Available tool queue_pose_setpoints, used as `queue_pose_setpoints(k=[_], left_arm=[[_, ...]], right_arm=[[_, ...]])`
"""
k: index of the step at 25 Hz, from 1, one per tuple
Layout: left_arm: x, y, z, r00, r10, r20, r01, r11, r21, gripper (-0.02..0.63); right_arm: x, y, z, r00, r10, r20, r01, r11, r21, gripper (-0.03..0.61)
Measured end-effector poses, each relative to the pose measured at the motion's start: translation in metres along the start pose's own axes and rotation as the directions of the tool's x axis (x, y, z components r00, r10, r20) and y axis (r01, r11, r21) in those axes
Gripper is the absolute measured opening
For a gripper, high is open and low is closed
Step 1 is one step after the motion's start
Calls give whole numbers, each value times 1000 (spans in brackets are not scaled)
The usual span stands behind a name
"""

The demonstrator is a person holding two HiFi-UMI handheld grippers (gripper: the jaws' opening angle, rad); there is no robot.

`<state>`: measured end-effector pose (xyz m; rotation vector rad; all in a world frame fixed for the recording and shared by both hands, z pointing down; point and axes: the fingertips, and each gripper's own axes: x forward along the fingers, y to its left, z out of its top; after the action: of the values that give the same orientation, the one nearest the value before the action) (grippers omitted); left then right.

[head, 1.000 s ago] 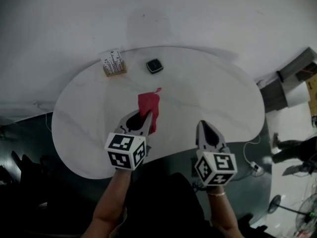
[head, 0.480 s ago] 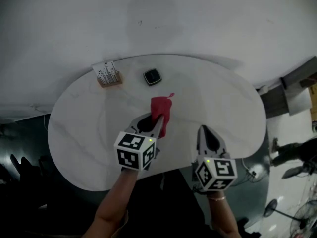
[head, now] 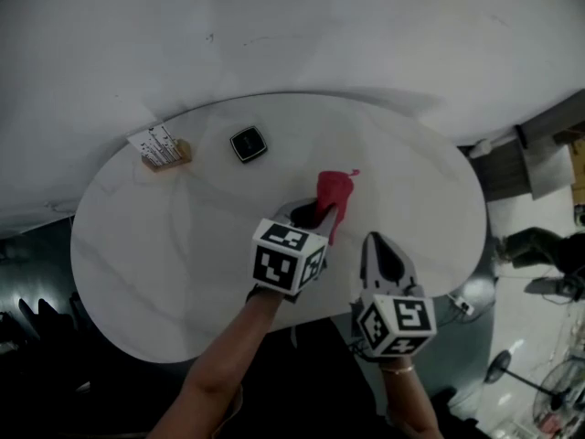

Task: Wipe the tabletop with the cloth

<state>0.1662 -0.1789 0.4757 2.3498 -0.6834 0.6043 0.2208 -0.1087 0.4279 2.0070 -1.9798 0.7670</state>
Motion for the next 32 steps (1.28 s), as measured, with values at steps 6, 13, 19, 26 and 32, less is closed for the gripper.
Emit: queue_pose_setpoints(k=[6,13,19,26,32], left_arm=[[36,8,-28,985,56,-160,-52,998,29,54],[2,59,-44,962,192,-194,-185,981,54,54],[-57,115,-59,941,300,-159,-309,951,-32,55],[-148,189,-88,876,467,-121,-482,858,-176,54],[-208,231,-112,806,573,-146,-591,770,-242,55]], right_arm=[[11,-7,-4,999,16,-31,-16,1000,-1,2],[32,21,-1,992,115,-61,-118,992,-44,2],[47,61,-4,976,197,-91,-205,976,-77,2],[55,90,-9,960,256,-115,-268,958,-104,2],[57,98,-7,957,262,-122,-276,953,-122,2]])
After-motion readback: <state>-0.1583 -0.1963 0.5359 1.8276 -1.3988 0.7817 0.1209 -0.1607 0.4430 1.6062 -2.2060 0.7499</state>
